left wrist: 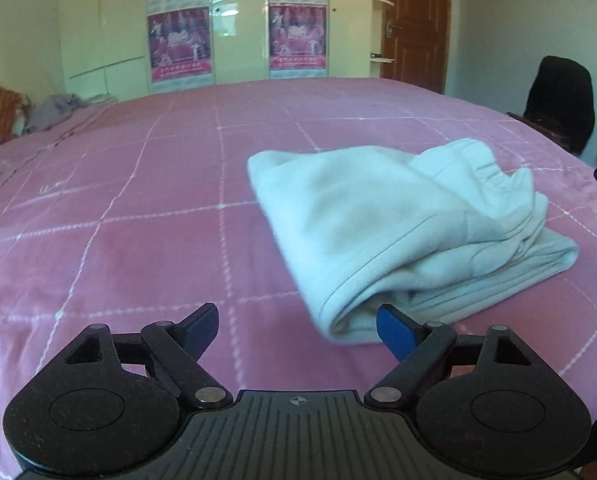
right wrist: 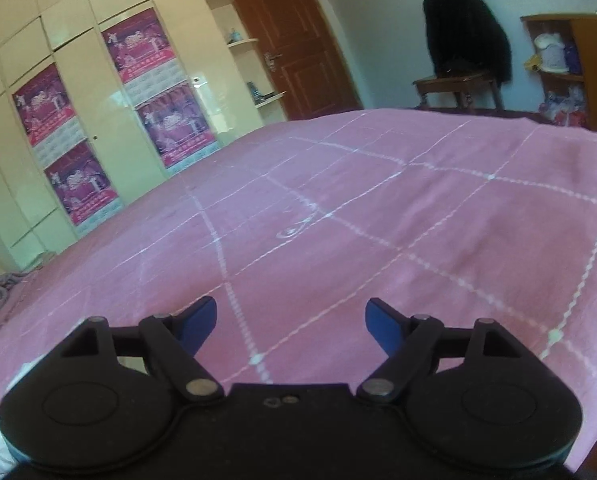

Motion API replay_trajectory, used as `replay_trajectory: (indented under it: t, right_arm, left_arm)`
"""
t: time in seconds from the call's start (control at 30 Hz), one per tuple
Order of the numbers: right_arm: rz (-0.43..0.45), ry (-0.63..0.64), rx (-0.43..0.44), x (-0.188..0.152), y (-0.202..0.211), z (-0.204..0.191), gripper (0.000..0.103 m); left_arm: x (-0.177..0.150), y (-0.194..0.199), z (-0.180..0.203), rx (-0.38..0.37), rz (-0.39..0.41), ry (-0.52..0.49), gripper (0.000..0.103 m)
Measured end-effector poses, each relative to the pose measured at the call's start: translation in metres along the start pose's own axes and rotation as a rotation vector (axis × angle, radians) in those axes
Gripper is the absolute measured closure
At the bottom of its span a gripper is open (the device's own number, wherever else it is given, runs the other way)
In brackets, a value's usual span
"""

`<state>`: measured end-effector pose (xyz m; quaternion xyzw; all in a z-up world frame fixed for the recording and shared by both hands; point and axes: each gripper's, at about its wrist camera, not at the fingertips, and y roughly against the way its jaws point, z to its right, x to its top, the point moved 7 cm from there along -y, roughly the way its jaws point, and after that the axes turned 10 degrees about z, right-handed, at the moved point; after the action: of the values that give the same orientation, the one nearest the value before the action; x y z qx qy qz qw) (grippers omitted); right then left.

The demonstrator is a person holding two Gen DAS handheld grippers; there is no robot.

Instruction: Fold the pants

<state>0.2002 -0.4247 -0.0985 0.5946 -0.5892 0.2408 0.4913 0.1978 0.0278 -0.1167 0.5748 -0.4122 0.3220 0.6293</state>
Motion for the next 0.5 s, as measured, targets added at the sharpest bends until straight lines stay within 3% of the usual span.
replay_trajectory:
  t: [0.1,0.27,0.33,0.43,0.5]
  right_arm:
    - [-0.065,-0.057,0.128,-0.017,0.013,-0.033,0.023]
    - [-0.253,-0.14,0.324,-0.046,0.019,-0.094,0.022]
    - [-0.341,-0.186,0.362,-0.058,0.013,-0.112,0.019]
    - [-0.417,-0.221,0.37,-0.07,0.0,-0.129,0.019]
    - [-0.436,-0.226,0.361,-0.075,-0.01,-0.139,0.02]
  left_arm:
    - [-0.006,-0.009,-0.004,-0.015,0.011,0.028,0.017]
    - [-0.011,-0.033,-0.009,-0.01,0.015,0.051,0.017]
    - [-0.014,-0.039,-0.015,-0.019,0.009,0.075,0.017]
    - [-0.004,-0.034,-0.015,-0.05,0.077,0.115,0.017]
    - [-0.006,-0.046,-0.012,-0.032,0.034,0.073,0.017]
